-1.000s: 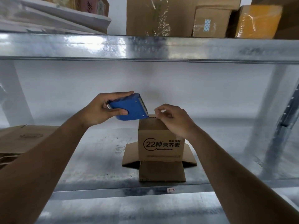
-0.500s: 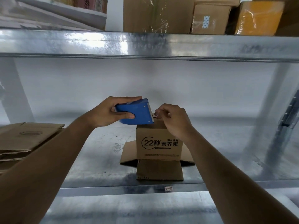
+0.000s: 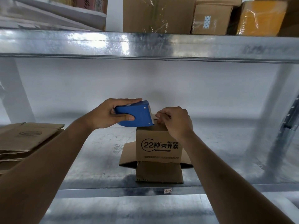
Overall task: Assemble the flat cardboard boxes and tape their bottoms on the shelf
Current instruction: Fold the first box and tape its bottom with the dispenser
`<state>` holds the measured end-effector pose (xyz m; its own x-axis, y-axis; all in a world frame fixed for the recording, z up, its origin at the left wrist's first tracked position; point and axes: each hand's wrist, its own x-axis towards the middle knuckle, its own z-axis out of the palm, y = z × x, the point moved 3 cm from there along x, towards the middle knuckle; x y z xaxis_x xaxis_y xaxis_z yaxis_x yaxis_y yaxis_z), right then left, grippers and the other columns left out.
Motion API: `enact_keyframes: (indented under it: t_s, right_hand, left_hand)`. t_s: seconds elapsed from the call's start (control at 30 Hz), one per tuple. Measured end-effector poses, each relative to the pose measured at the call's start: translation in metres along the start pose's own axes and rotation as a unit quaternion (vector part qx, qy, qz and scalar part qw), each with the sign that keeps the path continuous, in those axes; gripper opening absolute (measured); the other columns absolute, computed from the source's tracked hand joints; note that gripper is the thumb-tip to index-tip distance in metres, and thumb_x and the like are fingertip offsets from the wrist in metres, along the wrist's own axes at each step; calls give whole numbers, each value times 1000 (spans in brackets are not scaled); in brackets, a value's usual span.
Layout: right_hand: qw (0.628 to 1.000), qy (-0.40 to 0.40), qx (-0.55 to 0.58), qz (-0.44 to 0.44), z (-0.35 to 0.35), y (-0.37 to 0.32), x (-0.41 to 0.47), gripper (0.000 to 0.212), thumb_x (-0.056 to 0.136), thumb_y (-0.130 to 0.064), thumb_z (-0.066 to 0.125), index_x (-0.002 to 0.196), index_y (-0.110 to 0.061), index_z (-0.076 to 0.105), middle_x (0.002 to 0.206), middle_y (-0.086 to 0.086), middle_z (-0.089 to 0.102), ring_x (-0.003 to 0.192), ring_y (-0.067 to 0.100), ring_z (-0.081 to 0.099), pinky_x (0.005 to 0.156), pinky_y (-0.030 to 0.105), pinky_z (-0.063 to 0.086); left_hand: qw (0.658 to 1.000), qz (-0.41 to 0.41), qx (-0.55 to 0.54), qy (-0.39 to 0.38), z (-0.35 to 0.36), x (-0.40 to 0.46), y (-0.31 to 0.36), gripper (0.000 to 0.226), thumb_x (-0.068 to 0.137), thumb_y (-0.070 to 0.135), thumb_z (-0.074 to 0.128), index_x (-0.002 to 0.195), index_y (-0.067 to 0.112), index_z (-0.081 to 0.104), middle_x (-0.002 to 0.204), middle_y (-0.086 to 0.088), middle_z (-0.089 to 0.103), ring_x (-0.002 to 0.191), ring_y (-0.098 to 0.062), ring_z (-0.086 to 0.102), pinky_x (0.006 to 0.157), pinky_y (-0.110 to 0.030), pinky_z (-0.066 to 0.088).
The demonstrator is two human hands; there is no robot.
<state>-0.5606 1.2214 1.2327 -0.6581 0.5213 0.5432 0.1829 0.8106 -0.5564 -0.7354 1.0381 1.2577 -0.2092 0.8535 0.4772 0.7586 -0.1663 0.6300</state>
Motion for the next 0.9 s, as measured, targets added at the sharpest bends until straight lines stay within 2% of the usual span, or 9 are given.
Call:
enact_keyframes:
  t_s: [0.1, 0.2, 0.3, 0.43, 0.6, 0.7, 0.77, 0.83, 0.9]
  right_hand:
    - [999, 9, -31, -14, 1, -1, -4, 19, 107, -30, 55, 100, -32, 72, 88, -20, 74, 90, 3, 68, 78, 30, 53]
    - [997, 26, -53, -40, 5, -2, -8, 19, 108, -31, 51, 105, -28, 69, 96, -15, 75, 90, 10, 69, 79, 34, 57]
    - [995, 52, -60, -54, 8, 0, -9, 20, 109, -32, 49, 104, -25, 67, 92, -11, 71, 83, 14, 66, 74, 35, 57]
    - [995, 85, -34, -31, 2, 12, -8, 20, 109, -30, 50, 103, -22, 68, 86, -16, 66, 82, 13, 66, 71, 32, 55]
    - [997, 78, 0, -19, 5, 7, -7, 19, 109, -27, 51, 103, -21, 68, 87, -15, 69, 81, 12, 67, 73, 33, 56]
    - [998, 57, 17, 11, 2, 6, -3, 19, 109, -25, 47, 103, -23, 65, 96, -14, 71, 90, 11, 68, 79, 32, 54]
    - [998, 25, 48, 44, 0, 7, 2, 19, 107, -24, 48, 96, -24, 64, 99, -13, 71, 93, 14, 69, 85, 34, 55]
    - [993, -13, 91, 75, -5, 6, 6, 23, 102, -24, 55, 83, -22, 66, 88, -9, 73, 93, 17, 70, 90, 38, 55]
    - [986, -62, 127, 84, -12, 0, 8, 28, 100, -23, 60, 77, -14, 72, 73, -6, 72, 91, 15, 69, 88, 35, 51]
  left_hand:
    - [1000, -8, 13, -10, -2, 2, -3, 62, 90, 14, 72, 149, 25, 54, 135, 20, 65, 127, -8, 60, 88, -20, 57]
    - [1000, -11, 22, -14, -5, 2, -5, 62, 90, 19, 72, 148, 29, 53, 134, 21, 64, 127, -8, 60, 89, -20, 57]
    - [999, -17, 24, -17, -10, 2, -9, 62, 90, 22, 71, 148, 32, 53, 136, 18, 64, 127, -11, 60, 94, -25, 58]
    - [999, -25, 33, -9, -29, -4, -18, 62, 89, 21, 72, 147, 33, 55, 135, 19, 65, 124, -9, 62, 99, -28, 57]
    - [999, -30, 41, -13, -42, -10, -21, 61, 89, 22, 72, 146, 37, 56, 138, 19, 63, 126, -9, 61, 100, -32, 57]
    - [998, -27, 47, -24, -40, -8, -15, 61, 87, 27, 74, 145, 39, 57, 137, 16, 64, 126, -12, 61, 99, -34, 58]
    - [998, -26, 45, -24, -39, -7, -10, 60, 87, 29, 75, 143, 40, 58, 135, 15, 66, 124, -12, 62, 97, -33, 58]
    - [999, -29, 43, -16, -40, -7, -8, 57, 88, 32, 76, 141, 41, 60, 132, 17, 68, 122, -10, 64, 96, -34, 59]
    - [999, -33, 32, -7, -41, -8, -9, 51, 89, 44, 76, 138, 39, 64, 128, 15, 71, 117, -10, 68, 97, -37, 59]
